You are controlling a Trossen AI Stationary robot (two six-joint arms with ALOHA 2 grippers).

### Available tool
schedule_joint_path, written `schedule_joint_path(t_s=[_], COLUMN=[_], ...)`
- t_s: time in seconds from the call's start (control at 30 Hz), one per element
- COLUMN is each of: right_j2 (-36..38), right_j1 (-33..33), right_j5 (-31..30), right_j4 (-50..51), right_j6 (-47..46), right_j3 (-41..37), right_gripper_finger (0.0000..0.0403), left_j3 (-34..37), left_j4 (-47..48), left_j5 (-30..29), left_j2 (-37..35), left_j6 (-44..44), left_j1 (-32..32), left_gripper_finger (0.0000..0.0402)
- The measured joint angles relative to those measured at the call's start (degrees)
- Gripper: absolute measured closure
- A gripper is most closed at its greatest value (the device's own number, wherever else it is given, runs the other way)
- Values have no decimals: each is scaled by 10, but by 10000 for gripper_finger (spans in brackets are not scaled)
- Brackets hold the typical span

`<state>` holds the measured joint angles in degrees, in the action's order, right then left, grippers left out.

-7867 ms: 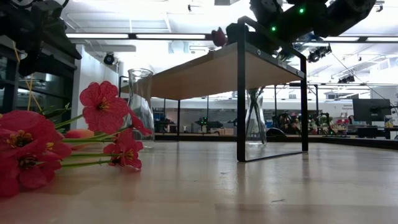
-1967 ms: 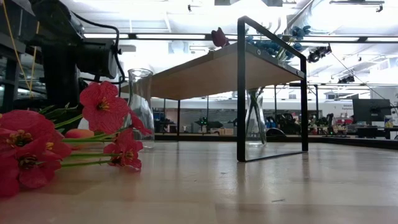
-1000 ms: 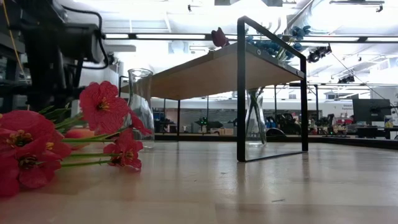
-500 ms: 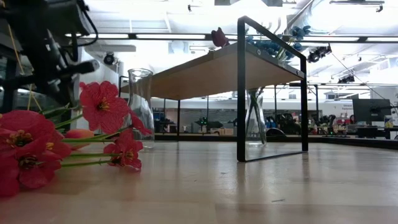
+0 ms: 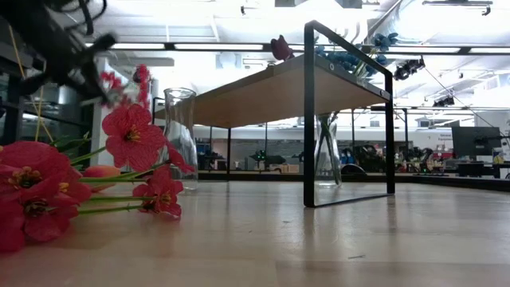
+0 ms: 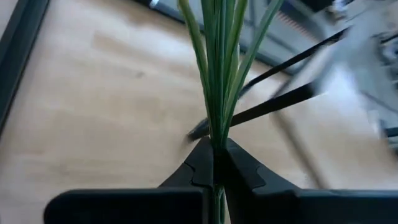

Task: Pick and place flowers into a vace then onto a shelf
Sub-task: Put the top orange flowers into the bottom transparent vase

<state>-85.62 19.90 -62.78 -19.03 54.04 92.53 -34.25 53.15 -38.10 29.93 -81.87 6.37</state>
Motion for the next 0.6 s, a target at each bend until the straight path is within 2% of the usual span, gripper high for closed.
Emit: schedule_joint_path(t_s=[0.33,0.6], right_j2=[0,0], right_j1=[0,0], right_j5=[1,1], right_j4=[0,0], right_j6=[-27,-32], right_j3=[0,0], right_gripper_finger=[304,304], left_j3=[-154,-225], left_j4=[-2,-5], left_j5=[-60,-74], left_j2=[40,92], left_j6=[154,231], left_j1=[0,0], left_gripper_finger=[353,353])
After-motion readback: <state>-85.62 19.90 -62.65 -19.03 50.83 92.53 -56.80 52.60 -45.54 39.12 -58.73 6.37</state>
